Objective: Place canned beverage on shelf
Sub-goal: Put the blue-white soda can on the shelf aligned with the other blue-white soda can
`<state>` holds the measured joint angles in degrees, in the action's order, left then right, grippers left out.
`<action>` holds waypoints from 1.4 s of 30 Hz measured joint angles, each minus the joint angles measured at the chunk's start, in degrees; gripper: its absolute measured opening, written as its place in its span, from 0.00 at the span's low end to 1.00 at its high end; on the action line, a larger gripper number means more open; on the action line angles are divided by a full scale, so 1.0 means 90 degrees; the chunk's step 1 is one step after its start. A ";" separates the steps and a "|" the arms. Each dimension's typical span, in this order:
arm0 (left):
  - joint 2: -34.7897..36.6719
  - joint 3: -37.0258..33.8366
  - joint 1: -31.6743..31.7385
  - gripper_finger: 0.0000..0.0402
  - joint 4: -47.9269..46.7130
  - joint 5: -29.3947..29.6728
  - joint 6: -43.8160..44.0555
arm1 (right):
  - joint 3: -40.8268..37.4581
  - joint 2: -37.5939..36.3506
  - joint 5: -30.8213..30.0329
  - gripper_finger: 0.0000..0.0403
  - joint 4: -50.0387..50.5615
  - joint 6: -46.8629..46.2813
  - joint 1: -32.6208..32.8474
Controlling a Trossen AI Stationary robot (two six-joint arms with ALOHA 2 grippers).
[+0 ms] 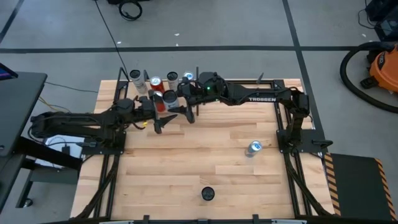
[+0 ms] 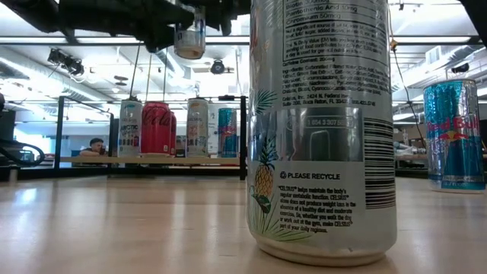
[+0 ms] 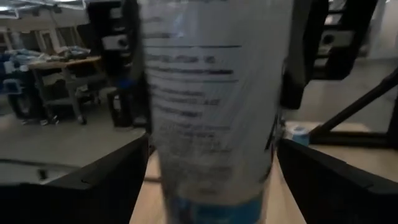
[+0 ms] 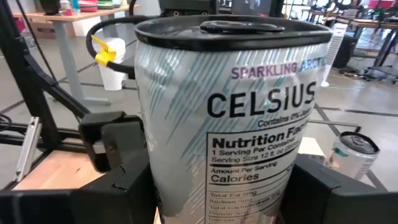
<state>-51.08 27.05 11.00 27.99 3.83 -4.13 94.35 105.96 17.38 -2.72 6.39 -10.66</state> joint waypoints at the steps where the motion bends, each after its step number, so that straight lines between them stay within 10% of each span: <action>1: 0.0098 0.0034 0.0050 0.89 -0.0247 0.0001 0.0001 | 0.0000 -0.0001 -0.0001 0.63 0.0021 -0.0001 -0.0011; 16: 0.0552 0.2706 0.0369 0.89 -0.5502 0.0001 -0.0289 | 0.0005 -0.0011 0.0003 0.63 0.0855 -0.0225 -0.0119; 42: -0.1029 0.4683 0.0269 0.89 -0.7207 -0.1318 0.0387 | -0.0506 -0.0013 -0.0045 0.63 0.1542 -0.1170 0.0438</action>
<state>-60.35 69.19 13.42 -36.87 -8.04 -0.64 89.79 105.84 16.98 11.16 -4.13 -6.72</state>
